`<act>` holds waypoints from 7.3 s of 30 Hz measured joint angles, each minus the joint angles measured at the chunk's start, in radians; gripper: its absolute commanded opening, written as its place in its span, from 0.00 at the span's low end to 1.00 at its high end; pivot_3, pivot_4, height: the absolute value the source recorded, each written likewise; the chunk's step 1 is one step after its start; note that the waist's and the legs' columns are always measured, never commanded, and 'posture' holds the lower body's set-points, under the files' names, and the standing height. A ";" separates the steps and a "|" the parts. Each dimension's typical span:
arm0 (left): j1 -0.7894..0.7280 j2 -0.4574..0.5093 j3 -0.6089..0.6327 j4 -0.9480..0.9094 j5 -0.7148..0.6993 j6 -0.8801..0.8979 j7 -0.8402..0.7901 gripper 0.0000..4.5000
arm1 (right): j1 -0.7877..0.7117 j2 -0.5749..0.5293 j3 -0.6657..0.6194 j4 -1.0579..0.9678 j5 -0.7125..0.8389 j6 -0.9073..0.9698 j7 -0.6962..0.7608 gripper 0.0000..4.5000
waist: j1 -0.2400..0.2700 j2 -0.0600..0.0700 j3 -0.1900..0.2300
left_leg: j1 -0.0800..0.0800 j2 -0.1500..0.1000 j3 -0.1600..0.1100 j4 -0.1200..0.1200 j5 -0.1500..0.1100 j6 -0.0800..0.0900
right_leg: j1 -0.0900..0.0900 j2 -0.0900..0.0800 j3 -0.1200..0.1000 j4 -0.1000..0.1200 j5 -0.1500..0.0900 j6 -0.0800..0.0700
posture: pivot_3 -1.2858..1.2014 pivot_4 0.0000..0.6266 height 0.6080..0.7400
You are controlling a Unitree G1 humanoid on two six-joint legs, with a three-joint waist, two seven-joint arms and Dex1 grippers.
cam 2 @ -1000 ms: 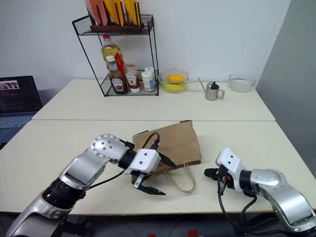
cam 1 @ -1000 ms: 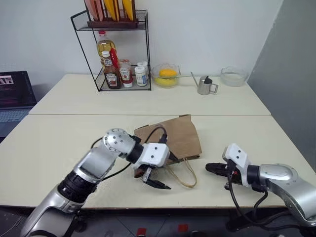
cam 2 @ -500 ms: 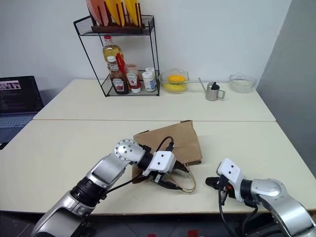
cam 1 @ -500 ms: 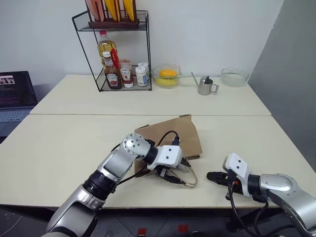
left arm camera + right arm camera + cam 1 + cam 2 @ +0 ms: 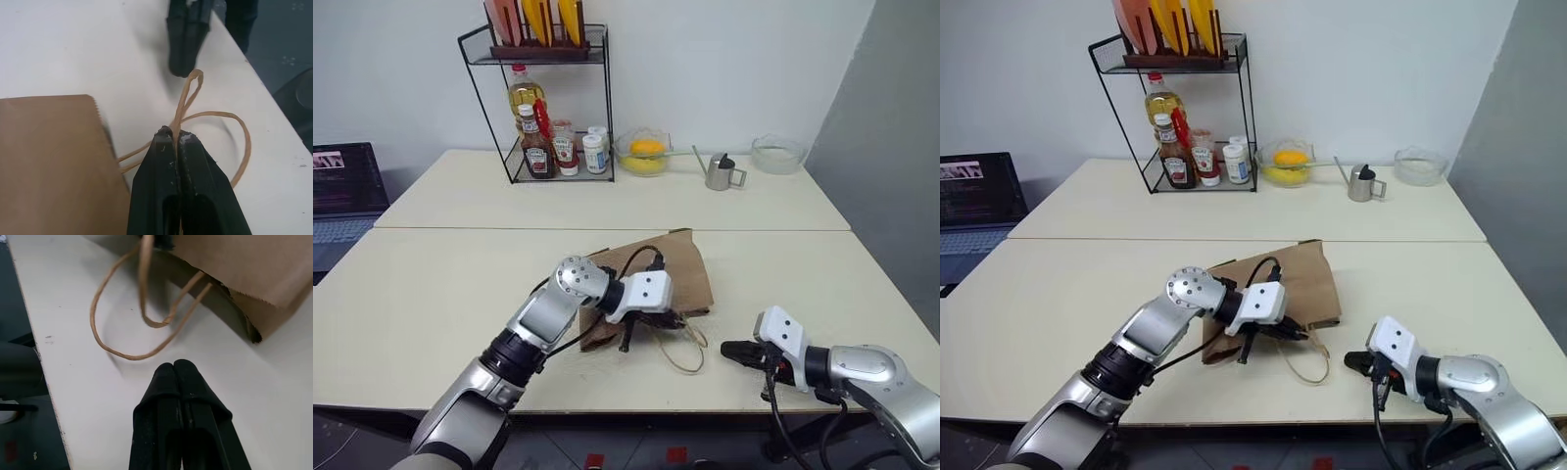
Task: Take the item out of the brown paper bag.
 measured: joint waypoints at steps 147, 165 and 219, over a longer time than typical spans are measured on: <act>-0.198 0.022 0.305 -0.046 -0.229 0.380 0.312 0.00 | -0.561 0.289 0.346 0.564 -0.549 -0.552 -0.035 0.26 | -0.010 0.001 0.001 | 0.001 0.000 0.000 -0.002 0.001 -0.001 | -0.001 -0.001 0.000 -0.001 0.000 0.000 | 0.52 0.24 1.00; -0.204 0.013 0.301 -0.003 -0.224 0.344 0.307 0.00 | -0.621 0.247 0.343 0.500 -0.632 -0.515 -0.016 0.83 | -0.019 0.001 0.001 | 0.001 0.000 -0.001 -0.002 0.001 -0.001 | -0.001 0.000 0.000 -0.001 0.000 0.000 | 0.52 0.24 1.00; -0.172 0.059 0.302 0.025 -0.185 0.298 0.331 0.00 | -0.674 0.326 0.227 0.629 -0.456 -0.724 0.023 0.57 | -0.024 0.002 0.003 | 0.001 0.000 -0.001 -0.003 0.002 -0.003 | -0.001 -0.001 0.000 -0.001 0.000 -0.001 | 0.52 0.24 1.00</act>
